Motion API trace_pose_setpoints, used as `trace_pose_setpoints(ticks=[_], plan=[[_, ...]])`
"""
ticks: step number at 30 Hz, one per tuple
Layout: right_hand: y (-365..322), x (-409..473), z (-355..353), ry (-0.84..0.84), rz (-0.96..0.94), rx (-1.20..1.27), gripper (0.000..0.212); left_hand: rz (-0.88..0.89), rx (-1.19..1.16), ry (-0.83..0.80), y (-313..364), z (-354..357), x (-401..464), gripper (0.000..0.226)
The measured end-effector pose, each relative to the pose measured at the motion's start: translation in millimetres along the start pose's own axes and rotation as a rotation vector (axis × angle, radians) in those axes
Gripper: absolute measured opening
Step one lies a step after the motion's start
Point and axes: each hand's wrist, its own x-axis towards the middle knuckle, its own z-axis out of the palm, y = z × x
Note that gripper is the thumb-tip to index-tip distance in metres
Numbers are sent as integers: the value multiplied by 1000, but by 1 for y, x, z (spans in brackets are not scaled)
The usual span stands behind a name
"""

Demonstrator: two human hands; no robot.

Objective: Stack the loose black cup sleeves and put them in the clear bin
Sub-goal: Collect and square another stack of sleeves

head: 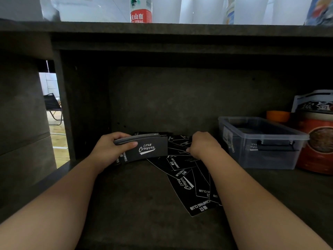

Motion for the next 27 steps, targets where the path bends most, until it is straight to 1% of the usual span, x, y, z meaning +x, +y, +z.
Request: trace_pose_setpoints(ticks=[3, 5, 6, 8, 9, 10, 11, 12, 13, 15, 16, 17, 22, 25, 27], plan=[[-6, -14, -11, 26, 0, -44, 26, -1, 2, -4, -1, 0, 0, 27], [-10, -23, -19, 149, -27, -39, 23, -4, -7, -2, -1, 0, 1, 27], [-11, -25, -22, 265, -57, -23, 20, -5, -10, 0, -1, 0, 1, 27], [-13, -27, -25, 612, -148, 48, 16, -3, -8, 6, 0, 0, 1, 25], [-13, -28, -27, 796, -188, 116, 16, -1, -8, 10, 0, 1, 1, 25], [-14, -28, -29, 942, -214, 209, 18, 0, -8, 12, 0, 1, 1, 25], [-15, -28, -29, 1012, -216, 323, 20, -1, -8, 12, -1, 1, 1, 25], [-15, -27, -30, 990, -196, 449, 22, -3, -7, 11, -1, 1, 2, 26], [-15, -24, -29, 885, -160, 575, 22, -5, -5, 9, -1, 1, 2, 26], [-15, -15, -22, 587, -77, 814, 21, -11, -2, 8, 0, 1, 2, 28], [-15, -11, -17, 461, -42, 897, 20, -12, -1, 7, 0, 1, 2, 28], [-15, -8, -9, 378, -21, 927, 19, -11, 3, 7, 0, 1, 2, 28], [-17, -3, 17, 255, -62, 803, 20, 7, 18, 14, 1, 1, 0, 26], [-20, -3, 25, 197, -79, 821, 17, 9, 9, 9, 2, 1, 0, 27], [-23, 0, 30, 144, -86, 877, 14, 5, 14, -2, 3, 0, -1, 30]])
